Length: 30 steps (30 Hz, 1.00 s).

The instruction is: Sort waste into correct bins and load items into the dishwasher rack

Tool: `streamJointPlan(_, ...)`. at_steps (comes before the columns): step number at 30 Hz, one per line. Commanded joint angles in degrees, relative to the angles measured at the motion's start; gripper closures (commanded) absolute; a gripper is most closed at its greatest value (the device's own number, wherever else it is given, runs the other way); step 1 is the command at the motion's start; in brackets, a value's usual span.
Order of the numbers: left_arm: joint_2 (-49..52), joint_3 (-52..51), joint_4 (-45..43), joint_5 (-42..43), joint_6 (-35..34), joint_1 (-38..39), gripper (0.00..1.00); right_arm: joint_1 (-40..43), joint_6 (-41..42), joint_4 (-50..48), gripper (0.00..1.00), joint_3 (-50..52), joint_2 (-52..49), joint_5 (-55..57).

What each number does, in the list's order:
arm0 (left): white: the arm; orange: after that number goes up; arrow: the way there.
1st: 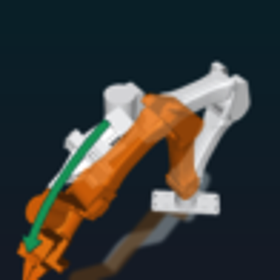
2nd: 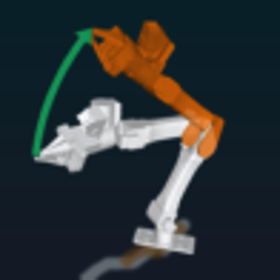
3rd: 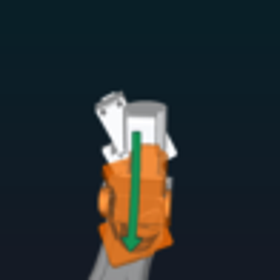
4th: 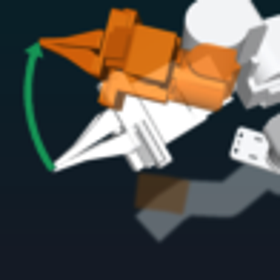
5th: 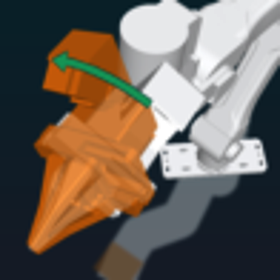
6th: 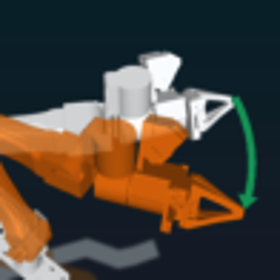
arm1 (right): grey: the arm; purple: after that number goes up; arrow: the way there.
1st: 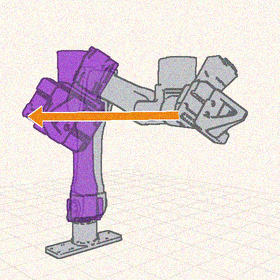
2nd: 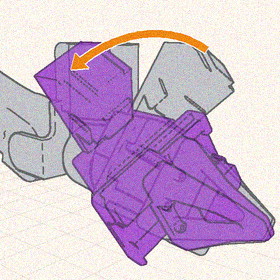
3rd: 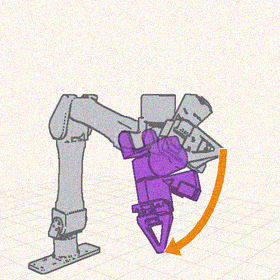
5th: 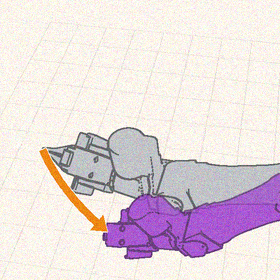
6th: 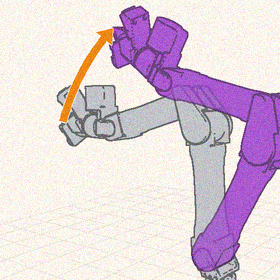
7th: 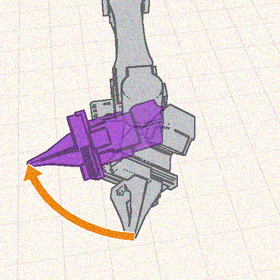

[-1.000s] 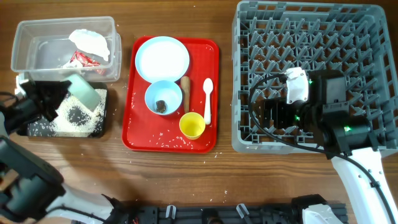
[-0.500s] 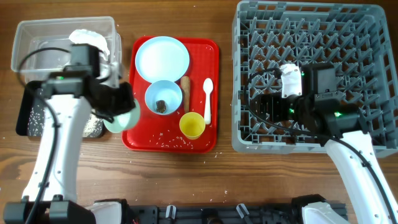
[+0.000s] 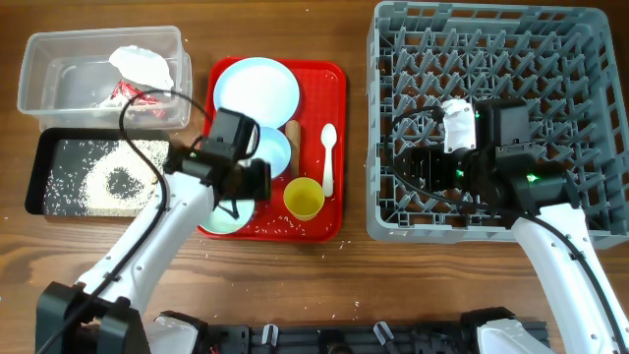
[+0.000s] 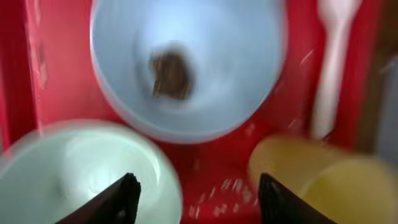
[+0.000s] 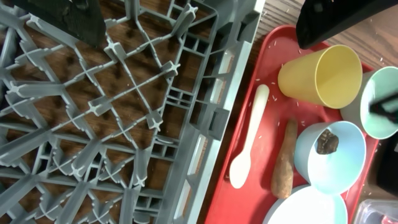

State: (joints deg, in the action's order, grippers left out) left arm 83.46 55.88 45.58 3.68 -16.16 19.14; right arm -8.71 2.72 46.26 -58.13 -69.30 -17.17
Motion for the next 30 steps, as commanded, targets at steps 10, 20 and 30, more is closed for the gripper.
streamJointPlan(10,15.26,5.42,-17.05,-0.76,19.06,4.2,0.4,-0.39,0.46,0.02,0.0,-1.01,-0.31,-0.98)
streamJointPlan(20,19.93,5.33,-18.08,-3.78,14.82,5.62,0.94,-0.39,0.44,0.07,0.0,-1.01,-0.31,-0.96)
streamJointPlan(30,4.72,18.08,-1.57,4.07,1.92,-3.8,0.96,-0.39,0.46,0.15,0.0,-1.01,-0.35,-0.98)
